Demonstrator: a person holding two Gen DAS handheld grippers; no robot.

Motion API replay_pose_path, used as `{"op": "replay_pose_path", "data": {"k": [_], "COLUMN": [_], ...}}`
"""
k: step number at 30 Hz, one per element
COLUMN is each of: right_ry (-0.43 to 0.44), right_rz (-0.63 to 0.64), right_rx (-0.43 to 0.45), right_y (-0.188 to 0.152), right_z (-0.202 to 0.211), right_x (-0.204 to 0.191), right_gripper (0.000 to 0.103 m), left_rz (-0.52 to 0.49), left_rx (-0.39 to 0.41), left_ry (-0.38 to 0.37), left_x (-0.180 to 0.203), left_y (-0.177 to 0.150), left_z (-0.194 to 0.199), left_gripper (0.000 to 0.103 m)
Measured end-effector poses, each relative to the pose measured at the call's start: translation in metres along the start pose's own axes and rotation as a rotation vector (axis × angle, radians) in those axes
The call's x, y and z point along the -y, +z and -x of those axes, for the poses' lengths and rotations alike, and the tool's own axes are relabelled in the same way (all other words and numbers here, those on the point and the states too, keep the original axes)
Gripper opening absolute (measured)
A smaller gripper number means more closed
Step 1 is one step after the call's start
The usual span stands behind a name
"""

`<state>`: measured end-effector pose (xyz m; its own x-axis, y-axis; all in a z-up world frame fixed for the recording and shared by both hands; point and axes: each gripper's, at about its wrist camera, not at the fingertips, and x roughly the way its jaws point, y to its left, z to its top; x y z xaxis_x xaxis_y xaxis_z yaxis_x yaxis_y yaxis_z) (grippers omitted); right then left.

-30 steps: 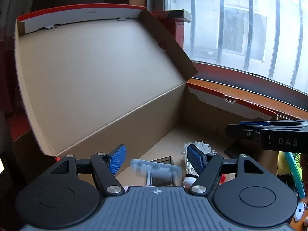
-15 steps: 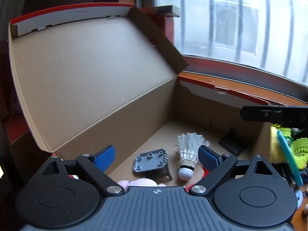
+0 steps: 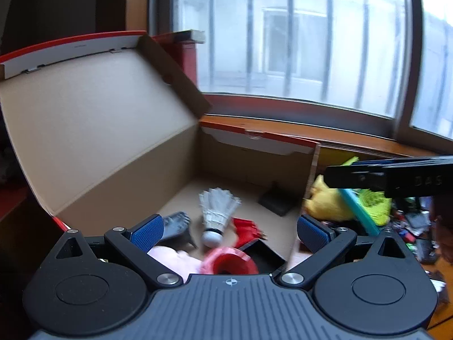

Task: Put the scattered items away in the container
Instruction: 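Move both grippers back from the box to the cluttered items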

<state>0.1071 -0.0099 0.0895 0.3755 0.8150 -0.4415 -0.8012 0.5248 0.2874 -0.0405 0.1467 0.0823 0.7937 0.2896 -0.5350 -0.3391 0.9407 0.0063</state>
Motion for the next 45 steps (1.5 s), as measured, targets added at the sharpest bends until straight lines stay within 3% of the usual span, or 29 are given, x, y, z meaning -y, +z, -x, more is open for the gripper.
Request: {"op": "replay_pose_path", "data": {"k": [12,26,38,45], "right_ry": [-0.076,-0.295,-0.412,-0.467], "right_rz": [-0.05,-0.136,-0.2,-0.243], "right_rx": [0.005,0.066,0.099,0.095], "right_y": [-0.026,-0.056,-0.085,-0.105], "right_z": [0.04,0.115,0.175,0.205], "right_x": [0.003,0.031,0.062,0.081], "right_gripper": [0.075,0.075,0.076,0.079], "left_rz": [-0.033,-0.143,-0.21,-0.265], "left_rx": [0.004,0.008,0.001,-0.029], "left_ry": [-0.152,-0.39,-0.502,-0.522], "left_x": [0.029,0.092,0.157,0.19], "left_y": [-0.007,-0.007,-0.013,-0.021], "left_z": [0.013,0.0,-0.006,-0.011], "left_gripper": [0.102,0.102,0.103,0.103]}}
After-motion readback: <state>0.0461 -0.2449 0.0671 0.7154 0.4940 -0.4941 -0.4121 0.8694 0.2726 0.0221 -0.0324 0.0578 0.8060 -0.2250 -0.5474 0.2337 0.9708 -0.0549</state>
